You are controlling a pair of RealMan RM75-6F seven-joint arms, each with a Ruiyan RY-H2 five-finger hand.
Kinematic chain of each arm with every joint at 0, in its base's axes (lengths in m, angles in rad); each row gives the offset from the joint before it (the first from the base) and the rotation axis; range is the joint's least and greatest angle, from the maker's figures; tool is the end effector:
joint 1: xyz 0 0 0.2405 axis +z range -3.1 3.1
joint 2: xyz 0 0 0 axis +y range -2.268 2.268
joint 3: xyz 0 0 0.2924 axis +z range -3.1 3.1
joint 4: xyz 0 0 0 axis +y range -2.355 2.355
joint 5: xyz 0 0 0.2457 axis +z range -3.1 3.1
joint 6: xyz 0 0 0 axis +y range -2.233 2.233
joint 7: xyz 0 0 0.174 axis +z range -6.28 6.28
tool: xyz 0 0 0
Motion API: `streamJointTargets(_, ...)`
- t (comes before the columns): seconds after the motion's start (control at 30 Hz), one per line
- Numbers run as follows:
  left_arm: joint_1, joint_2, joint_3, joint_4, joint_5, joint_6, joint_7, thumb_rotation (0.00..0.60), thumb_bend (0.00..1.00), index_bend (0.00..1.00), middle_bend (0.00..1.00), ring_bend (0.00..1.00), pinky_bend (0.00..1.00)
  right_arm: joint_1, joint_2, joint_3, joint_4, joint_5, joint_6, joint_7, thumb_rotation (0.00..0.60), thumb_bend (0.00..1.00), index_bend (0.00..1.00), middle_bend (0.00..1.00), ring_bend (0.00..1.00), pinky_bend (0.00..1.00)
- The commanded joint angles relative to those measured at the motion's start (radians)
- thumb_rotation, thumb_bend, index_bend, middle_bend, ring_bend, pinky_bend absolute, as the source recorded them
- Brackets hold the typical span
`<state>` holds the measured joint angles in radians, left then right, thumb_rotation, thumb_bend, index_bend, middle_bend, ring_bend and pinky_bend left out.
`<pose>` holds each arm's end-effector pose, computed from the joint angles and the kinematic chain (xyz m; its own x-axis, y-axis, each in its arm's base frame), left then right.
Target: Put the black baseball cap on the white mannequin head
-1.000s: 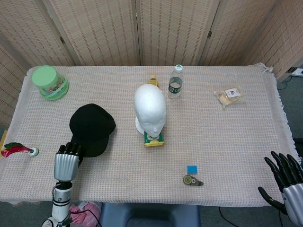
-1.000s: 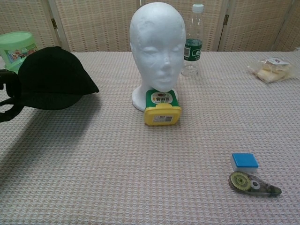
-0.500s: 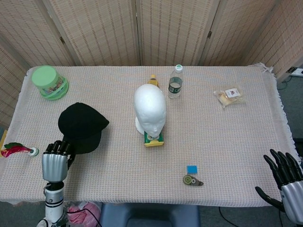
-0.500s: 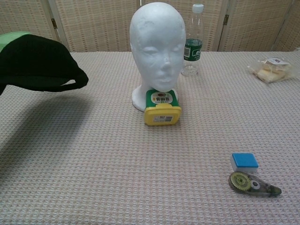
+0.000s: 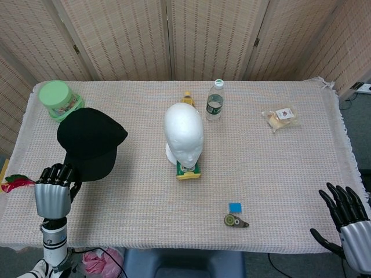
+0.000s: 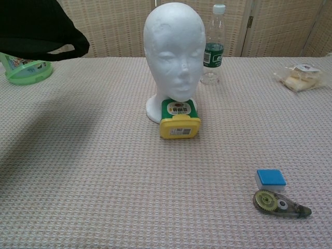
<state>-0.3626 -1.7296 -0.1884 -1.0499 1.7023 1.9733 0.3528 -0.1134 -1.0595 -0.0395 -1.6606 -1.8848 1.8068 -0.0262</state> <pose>-0.2490 0.2941 0.0530 0.3735 -0.6928 0.6169 0.7749 -0.1325 -0.6180 -0.3096 -0.1186 0.1697 0.3780 0.1504 0.9135 -0.8931 -0.2006 0.4026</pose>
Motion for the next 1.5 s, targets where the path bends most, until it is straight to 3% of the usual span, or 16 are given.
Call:
streamJointTargets(0.03, -0.015, 0.058, -0.005, -0.097, 0.031, -0.017, 0.053, 0.6, 0.43, 0.64, 0.64, 0.55, 0.69, 0.0, -0.001, -0.002, 0.003, -0.006, 0.001, -0.002, 0.6, 0.09, 0.0, 0.0, 0.0, 0.0)
streamJointTargets(0.23, -0.047, 0.133, -0.018, -0.247, 0.08, -0.068, 0.152, 0.6, 0.43, 0.64, 0.64, 0.55, 0.69, -0.001, 0.0, -0.004, 0.007, -0.012, 0.01, 0.006, 0.6, 0.1, 0.0, 0.0, 0.0, 0.0)
streamJointTargets(0.47, -0.095, 0.176, -0.03, -0.321, 0.128, -0.146, 0.192, 0.6, 0.43, 0.63, 0.64, 0.55, 0.69, 0.003, 0.001, 0.001, 0.002, 0.002, 0.0, 0.004, 0.6, 0.1, 0.0, 0.0, 0.0, 0.0)
streamJointTargets(0.7, -0.155, 0.198, -0.081, -0.371, 0.091, -0.242, 0.173, 0.6, 0.43, 0.64, 0.64, 0.55, 0.69, 0.011, 0.002, 0.018, -0.014, 0.049, -0.027, -0.014, 0.6, 0.1, 0.0, 0.0, 0.0, 0.0)
streamJointTargets(1.27, -0.275, 0.263, -0.202, -0.482, -0.029, -0.432, 0.314, 0.6, 0.43, 0.64, 0.64, 0.55, 0.69, 0.051, 0.019, 0.055, -0.041, 0.159, -0.113, -0.001, 0.6, 0.1, 0.0, 0.0, 0.0, 0.0)
streamJointTargets(1.5, -0.336, 0.236, -0.245, -0.46, -0.113, -0.498, 0.305, 0.6, 0.43, 0.63, 0.64, 0.54, 0.69, 0.067, 0.026, 0.067, -0.048, 0.197, -0.143, 0.011, 0.6, 0.1, 0.0, 0.0, 0.0, 0.0)
